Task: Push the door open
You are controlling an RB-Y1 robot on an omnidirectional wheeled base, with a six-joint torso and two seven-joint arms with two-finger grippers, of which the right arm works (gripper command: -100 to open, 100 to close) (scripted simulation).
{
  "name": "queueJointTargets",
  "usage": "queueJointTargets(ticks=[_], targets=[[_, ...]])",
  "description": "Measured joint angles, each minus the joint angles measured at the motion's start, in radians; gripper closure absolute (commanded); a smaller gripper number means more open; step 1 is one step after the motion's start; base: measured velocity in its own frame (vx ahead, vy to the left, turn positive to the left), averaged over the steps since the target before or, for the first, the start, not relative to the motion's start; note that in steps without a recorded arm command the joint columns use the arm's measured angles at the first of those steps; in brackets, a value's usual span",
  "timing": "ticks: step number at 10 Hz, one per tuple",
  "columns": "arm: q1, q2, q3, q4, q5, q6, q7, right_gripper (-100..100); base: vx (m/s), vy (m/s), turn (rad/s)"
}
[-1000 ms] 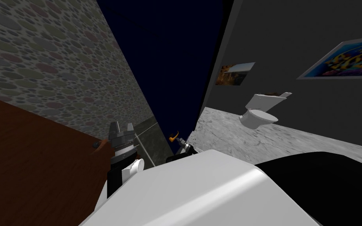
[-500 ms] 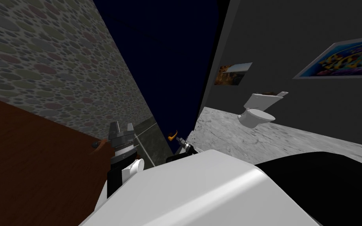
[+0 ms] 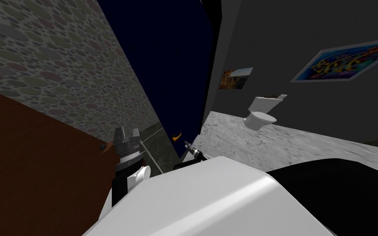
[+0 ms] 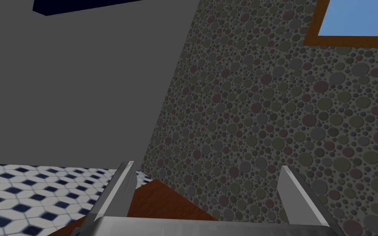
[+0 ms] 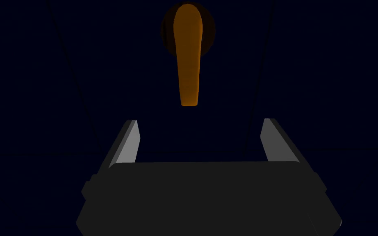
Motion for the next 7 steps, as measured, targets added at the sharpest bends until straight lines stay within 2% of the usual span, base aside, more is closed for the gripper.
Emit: queueJointTargets(ticks=[5, 7], targets=[[-0.005, 0.017, -0.014, 0.022, 0.000, -0.012, 0.010, -100, 0.194, 0.139, 0.028], [-0.008, 0.025, -0.020, 0.031, 0.000, -0.017, 0.015, -100, 0.110, 0.079, 0.017]])
